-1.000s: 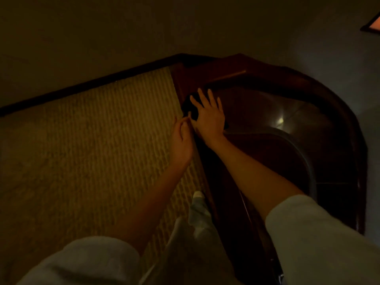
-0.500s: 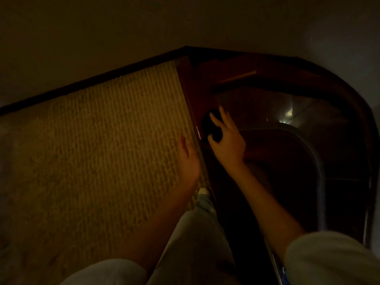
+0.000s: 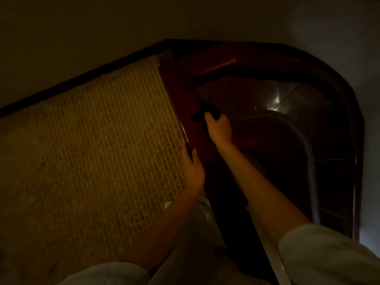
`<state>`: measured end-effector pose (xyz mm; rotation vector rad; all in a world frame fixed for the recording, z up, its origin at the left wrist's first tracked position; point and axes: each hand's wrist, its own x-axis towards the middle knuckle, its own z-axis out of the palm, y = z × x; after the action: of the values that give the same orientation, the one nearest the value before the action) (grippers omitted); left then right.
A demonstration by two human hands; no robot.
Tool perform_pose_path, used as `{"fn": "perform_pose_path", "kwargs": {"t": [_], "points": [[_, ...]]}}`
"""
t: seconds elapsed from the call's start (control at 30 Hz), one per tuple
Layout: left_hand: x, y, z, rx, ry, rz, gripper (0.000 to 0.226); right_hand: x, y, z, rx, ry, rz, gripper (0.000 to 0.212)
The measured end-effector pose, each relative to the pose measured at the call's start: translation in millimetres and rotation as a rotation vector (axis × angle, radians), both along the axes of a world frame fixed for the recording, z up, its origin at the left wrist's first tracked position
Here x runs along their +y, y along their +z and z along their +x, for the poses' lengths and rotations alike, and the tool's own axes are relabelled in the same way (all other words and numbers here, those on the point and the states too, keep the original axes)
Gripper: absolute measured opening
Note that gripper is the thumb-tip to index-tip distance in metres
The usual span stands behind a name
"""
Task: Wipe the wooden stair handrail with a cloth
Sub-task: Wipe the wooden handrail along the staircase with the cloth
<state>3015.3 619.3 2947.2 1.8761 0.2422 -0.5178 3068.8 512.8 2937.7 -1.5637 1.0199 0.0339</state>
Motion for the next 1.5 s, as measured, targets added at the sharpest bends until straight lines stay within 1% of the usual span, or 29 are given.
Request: {"fn": "perform_pose_path", "kwargs": {"t": [0.07,0.1,0.17,0.27,0.33,0.4,0.43,0.47,0.53,0.6,0.7,0.77,0.87,0.93,1.0,1.03,1.07,1.1,1.13,1.17,1.2,1.23,1.27,1.3,1.33,1.37,1.43,1.47,1.5], "points": [[3,6,2,0.027,0.01,-0.04,0.049,3,0,37,-0.004,0.063,-0.215,0.029],[5,8,4,0.037,0.018,-0.068,0.047,8,-1,41,-0.021,0.119,-0.339,0.035],[12,11,11,0.06,0.045,-0.111,0.041,16,-2,24,-0.107,0.286,-0.576,0.053],[28,7,21,0.15,0.126,-0.164,0.037,22,-8,-28,-0.262,0.522,-0.83,0.06],[36,4,26,0.182,0.164,-0.145,0.038,30,-11,-67,-0.315,0.749,-0.946,0.064],[39,1,30,0.169,0.178,-0.119,0.038,41,-7,-98,-0.331,1.106,-1.048,0.061],[40,0,33,0.165,0.186,-0.12,0.037,43,-4,-106,-0.3,1.288,-1.09,0.057],[41,-2,36,0.166,0.194,-0.125,0.036,41,0,-106,-0.246,1.417,-1.116,0.054],[45,-3,44,0.167,0.225,-0.147,0.035,35,11,-81,-0.125,1.593,-1.103,0.051],[55,-5,54,0.169,0.261,-0.185,0.034,33,18,-31,0.0,1.71,-1.117,0.049],[76,-9,68,0.171,0.29,-0.222,0.033,35,21,73,0.181,1.693,-1.378,0.045],[91,-11,78,0.182,0.302,-0.231,0.034,41,30,140,0.349,1.659,-1.472,0.044],[114,-12,99,0.192,0.317,-0.221,0.036,50,40,196,0.518,1.626,-1.513,0.045],[127,-10,114,0.19,0.324,-0.229,0.037,57,34,191,0.52,1.63,-1.543,0.038],[134,-7,130,0.193,0.321,-0.252,0.036,66,24,150,0.518,1.739,-1.468,0.028],[136,-6,137,0.195,0.31,-0.262,0.035,71,21,118,0.547,1.815,-1.389,0.024],[136,-4,143,0.195,0.292,-0.267,0.034,76,22,82,0.526,1.926,-1.348,0.022],[135,-2,147,0.194,0.271,-0.275,0.034,79,22,45,0.413,2.019,-1.369,0.023],[131,-2,151,0.195,0.244,-0.29,0.033,81,27,10,0.26,2.047,-1.356,0.027],[127,-1,153,0.198,0.214,-0.307,0.033,80,28,-25,0.196,2.115,-1.228,0.031],[123,-1,153,0.205,0.177,-0.318,0.033,83,33,-47,0.231,2.13,-1.168,0.035],[118,0,152,0.212,0.139,-0.329,0.033,84,34,-59,0.316,2.203,-1.167,0.034],[114,2,151,0.22,0.103,-0.344,0.034,82,33,-63,0.345,2.304,-1.155,0.029],[111,5,150,0.226,0.068,-0.353,0.034,76,31,-58,0.342,2.359,-1.06,0.029],[109,7,150,0.225,0.037,-0.348,0.034,68,29,-38,0.3,2.319,-1.058,0.031],[110,7,150,0.218,0.01,-0.331,0.034,61,27,-8,0.219,2.17,-1.118,0.032],[116,6,151,0.197,-0.009,-0.306,0.033,44,28,65,0.053,1.608,-1.223,0.037],[121,3,155,0.189,-0.009,-0.295,0.033,35,30,99,0.053,1.383,-1.226,0.046],[127,1,161,0.183,-0.017,-0.277,0.034,38,31,125,0.102,1.202,-1.189,0.057]]}}
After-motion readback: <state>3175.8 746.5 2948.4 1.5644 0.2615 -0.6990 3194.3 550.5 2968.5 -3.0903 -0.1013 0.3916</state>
